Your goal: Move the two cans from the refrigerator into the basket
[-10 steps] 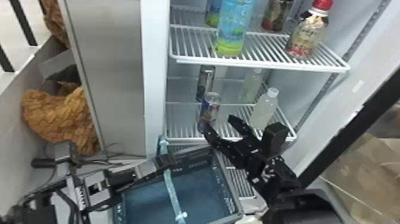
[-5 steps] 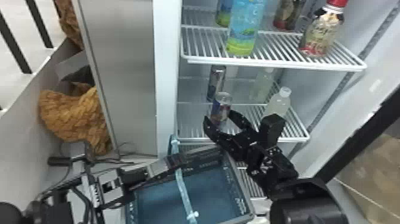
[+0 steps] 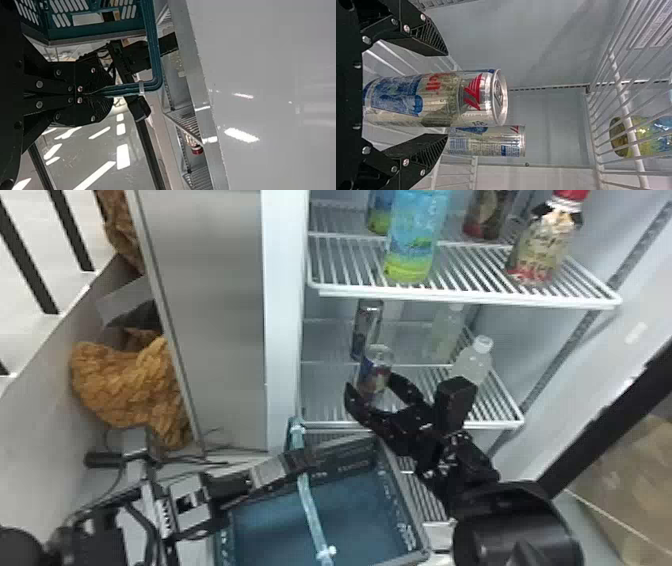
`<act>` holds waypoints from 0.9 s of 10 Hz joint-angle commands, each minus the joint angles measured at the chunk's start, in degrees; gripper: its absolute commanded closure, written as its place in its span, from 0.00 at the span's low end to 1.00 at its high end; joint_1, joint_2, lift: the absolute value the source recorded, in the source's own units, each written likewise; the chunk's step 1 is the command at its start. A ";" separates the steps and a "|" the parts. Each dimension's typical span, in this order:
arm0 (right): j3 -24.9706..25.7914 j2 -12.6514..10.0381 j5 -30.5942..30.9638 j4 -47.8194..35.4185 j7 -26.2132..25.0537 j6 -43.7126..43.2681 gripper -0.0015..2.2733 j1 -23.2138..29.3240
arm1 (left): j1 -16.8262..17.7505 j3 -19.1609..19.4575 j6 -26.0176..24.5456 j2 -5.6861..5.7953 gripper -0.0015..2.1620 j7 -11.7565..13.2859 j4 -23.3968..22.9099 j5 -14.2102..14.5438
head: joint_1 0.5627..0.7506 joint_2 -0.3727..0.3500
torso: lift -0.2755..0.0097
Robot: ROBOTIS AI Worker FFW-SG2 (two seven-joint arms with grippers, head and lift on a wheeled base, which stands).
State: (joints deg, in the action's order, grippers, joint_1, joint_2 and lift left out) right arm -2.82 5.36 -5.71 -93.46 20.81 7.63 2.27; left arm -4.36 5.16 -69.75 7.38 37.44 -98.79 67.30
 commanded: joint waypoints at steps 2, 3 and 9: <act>-0.84 0.18 0.00 1.43 -0.25 -0.04 0.15 -1.43 | 0.00 -0.02 0.00 0.00 0.56 0.00 0.00 0.00 | 0.70 0.31 | 0.20; -0.84 0.18 0.00 1.85 -0.34 0.11 0.15 -1.85 | 0.00 -0.02 0.00 0.00 0.56 0.00 0.00 0.00 | 0.70 0.32 | 0.20; -0.61 0.44 1.37 1.71 -0.77 1.93 0.54 -1.99 | 0.00 -0.13 -0.28 0.09 0.56 0.00 0.00 0.00 | 0.70 0.31 | 0.20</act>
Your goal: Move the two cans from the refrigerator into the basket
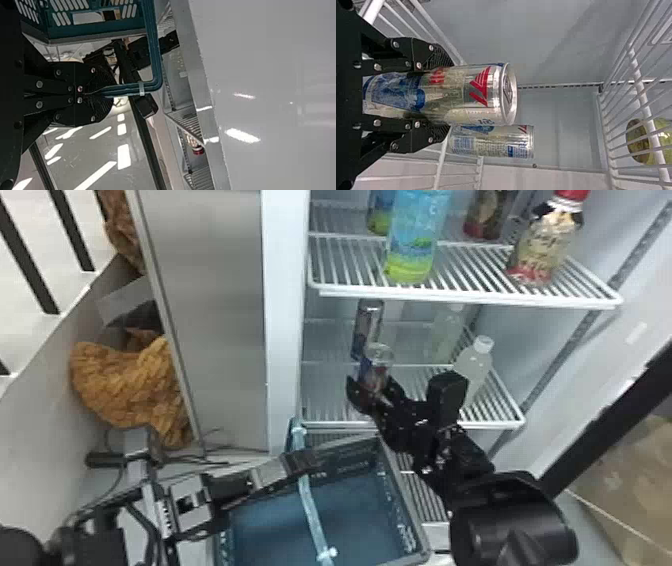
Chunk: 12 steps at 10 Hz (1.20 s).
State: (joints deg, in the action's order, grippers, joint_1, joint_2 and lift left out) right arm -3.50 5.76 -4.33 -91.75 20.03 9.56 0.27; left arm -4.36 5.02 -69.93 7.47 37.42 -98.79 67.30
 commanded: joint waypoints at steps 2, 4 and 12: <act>0.07 0.48 -0.02 -2.68 0.01 -0.14 0.54 1.55 | 0.00 0.00 -0.09 0.09 0.56 0.02 0.00 0.00 | 0.70 0.31 | 0.20; 0.87 0.92 -0.82 -7.88 0.01 0.00 0.54 5.21 | 0.00 0.00 0.05 0.09 0.56 0.02 0.00 0.12 | 0.70 0.30 | 0.20; 3.73 3.12 -5.96 -32.35 2.82 10.69 0.54 21.52 | -0.42 0.46 0.05 -0.18 0.56 0.02 0.00 0.12 | 0.70 0.29 | 0.20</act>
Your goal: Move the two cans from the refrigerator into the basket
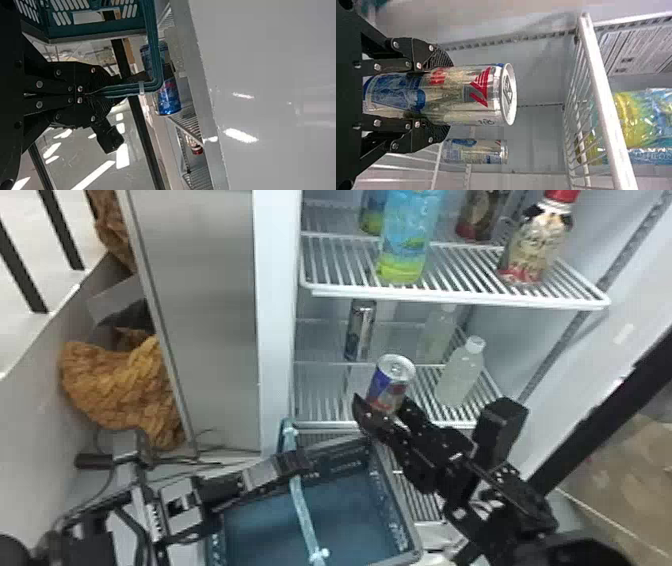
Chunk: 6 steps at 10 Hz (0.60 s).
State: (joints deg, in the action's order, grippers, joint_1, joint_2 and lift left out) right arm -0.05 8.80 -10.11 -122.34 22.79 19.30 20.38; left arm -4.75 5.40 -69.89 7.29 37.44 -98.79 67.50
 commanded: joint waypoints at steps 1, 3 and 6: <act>0.51 0.16 -0.86 -4.29 0.59 2.63 0.54 3.66 | -0.17 0.20 0.00 0.00 0.56 0.00 0.00 0.02 | 0.70 0.29 | 0.20; 0.85 0.16 -2.34 -7.95 2.34 6.15 0.54 7.03 | -0.31 0.43 0.00 0.00 0.56 0.00 0.00 -0.09 | 0.70 0.29 | 0.20; 1.08 0.16 -4.51 -12.03 5.42 12.34 0.54 10.83 | -0.17 0.43 0.00 -0.09 0.56 0.00 0.00 -0.09 | 0.70 0.32 | 0.20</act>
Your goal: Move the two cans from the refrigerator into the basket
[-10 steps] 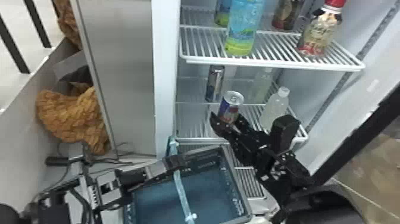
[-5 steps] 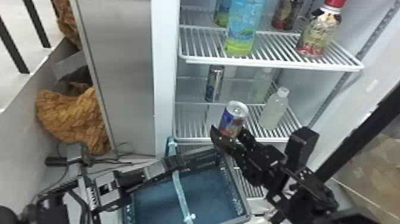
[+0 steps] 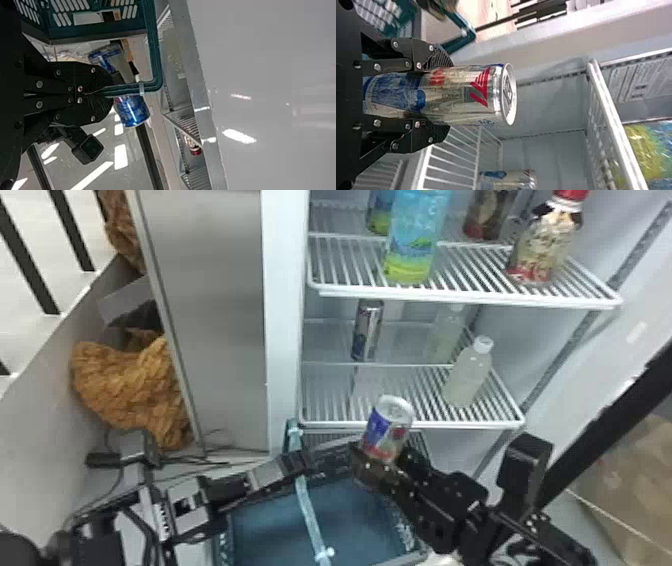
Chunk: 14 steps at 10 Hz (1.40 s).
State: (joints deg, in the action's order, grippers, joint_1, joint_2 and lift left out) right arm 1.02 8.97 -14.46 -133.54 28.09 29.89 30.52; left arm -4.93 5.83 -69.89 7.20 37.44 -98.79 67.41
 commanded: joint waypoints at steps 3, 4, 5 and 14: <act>-1.25 0.44 0.87 -1.67 2.76 7.94 0.54 1.12 | 0.16 0.00 0.00 -0.08 0.56 0.00 0.00 0.00 | 0.70 0.35 | 0.20; -2.27 0.53 1.44 -1.53 3.20 10.19 0.54 0.56 | 0.16 0.00 0.00 -0.08 0.56 0.00 0.00 0.00 | 0.70 0.36 | 0.20; -3.53 0.88 1.09 -0.26 3.64 10.89 0.54 -0.43 | 0.16 0.00 0.00 -0.08 0.56 0.00 0.00 0.00 | 0.70 0.37 | 0.20; -2.05 1.05 1.44 2.13 4.08 7.66 0.06 -2.11 | 0.30 -0.34 0.00 0.09 0.56 0.00 0.00 0.00 | 0.70 0.41 | 0.20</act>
State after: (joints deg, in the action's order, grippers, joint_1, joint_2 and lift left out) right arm -2.20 10.32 -13.25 -131.42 32.13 39.48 28.41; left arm -4.66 5.49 -69.89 7.27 37.44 -98.78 67.41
